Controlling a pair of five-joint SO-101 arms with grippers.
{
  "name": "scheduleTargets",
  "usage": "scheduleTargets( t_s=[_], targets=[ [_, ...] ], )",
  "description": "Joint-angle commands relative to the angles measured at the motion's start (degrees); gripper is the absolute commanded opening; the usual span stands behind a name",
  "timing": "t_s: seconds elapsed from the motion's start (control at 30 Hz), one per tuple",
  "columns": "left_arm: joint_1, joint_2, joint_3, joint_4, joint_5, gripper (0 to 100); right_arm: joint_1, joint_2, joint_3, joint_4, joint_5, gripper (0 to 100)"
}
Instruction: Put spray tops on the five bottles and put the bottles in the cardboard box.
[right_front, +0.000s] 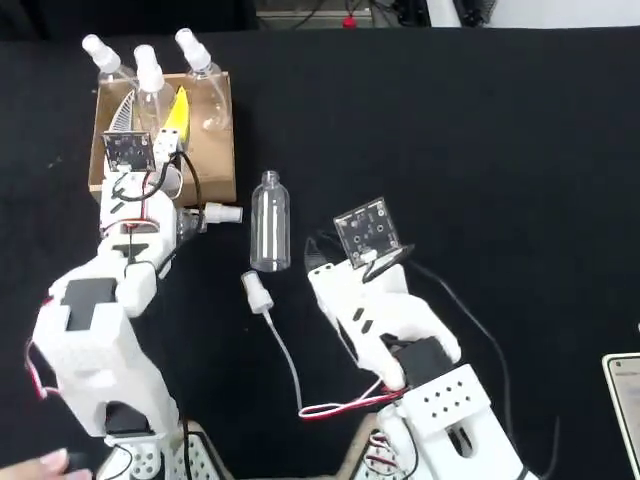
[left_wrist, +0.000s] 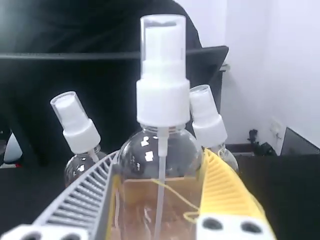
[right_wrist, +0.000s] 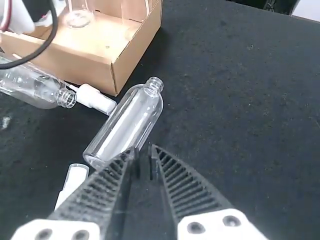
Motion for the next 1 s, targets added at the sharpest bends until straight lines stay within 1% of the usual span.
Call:
scheduleTargets(
  t_s=[0.0,0.13,0.33,0.87,0.97],
  targets=[
    [0.48,2.37,-7.34,-1.85,0.0,8,0.88,-0.22,-0.04,-1.76,0.53,4.2],
    [0.4,4.48,-9.71,-1.85,0.0,8,0.88,-0.22,-0.04,-1.76,0.44,4.2],
    [0.31,4.75,-7.25,-1.85,0.09,8,0.88,-0.57,-0.04,-1.76,0.44,4.2],
    [0.48,5.63,-9.36,-1.41,0.53,8,0.62,-0.75,-0.04,-1.76,0.53,4.2],
    [0.31,7.65,-10.86,0.35,0.53,8,0.62,-0.75,-0.04,-1.76,0.53,4.2]
  ],
)
